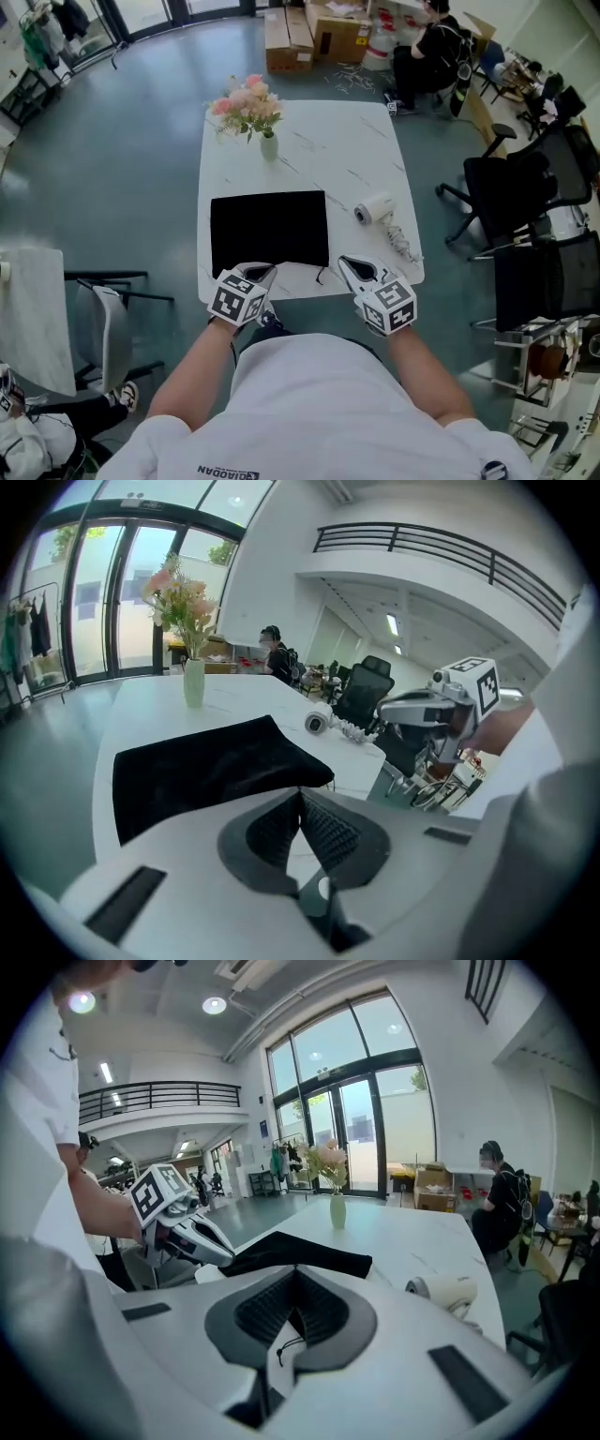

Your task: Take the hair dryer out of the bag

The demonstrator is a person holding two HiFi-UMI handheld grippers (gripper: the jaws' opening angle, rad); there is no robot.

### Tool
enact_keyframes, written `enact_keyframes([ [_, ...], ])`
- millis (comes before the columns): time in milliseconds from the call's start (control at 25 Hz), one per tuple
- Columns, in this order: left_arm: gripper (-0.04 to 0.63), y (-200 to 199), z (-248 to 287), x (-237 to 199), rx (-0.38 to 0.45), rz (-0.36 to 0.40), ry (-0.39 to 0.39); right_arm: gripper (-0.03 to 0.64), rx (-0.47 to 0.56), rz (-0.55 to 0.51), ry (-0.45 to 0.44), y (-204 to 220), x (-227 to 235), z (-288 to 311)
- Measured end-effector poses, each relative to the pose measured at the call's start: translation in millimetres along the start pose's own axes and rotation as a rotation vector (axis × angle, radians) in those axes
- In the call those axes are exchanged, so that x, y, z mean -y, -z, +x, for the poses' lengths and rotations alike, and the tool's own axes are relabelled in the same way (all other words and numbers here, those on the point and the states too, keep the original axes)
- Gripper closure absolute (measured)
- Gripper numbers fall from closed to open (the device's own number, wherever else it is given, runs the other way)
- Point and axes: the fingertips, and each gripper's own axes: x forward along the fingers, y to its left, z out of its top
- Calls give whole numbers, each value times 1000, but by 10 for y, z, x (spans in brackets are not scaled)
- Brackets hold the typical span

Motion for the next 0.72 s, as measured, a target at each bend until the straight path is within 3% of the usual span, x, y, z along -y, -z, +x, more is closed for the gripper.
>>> enact_keyframes([
  [160, 578, -1, 11, 394, 86, -69, -28, 600, 29, 16, -35, 186, 13, -344],
  [360, 578, 80, -1, 925, 137, -49, -63, 600, 41, 69, -109, 490, 1, -741],
  [520, 578, 222, -44, 1259, 168, -60, -97, 600, 17, 1, -124, 738, -31, -981],
  [720, 578, 429, -214, 1576, 178, -71, -153, 600, 10, -10, -153, 909, -194, -1230],
])
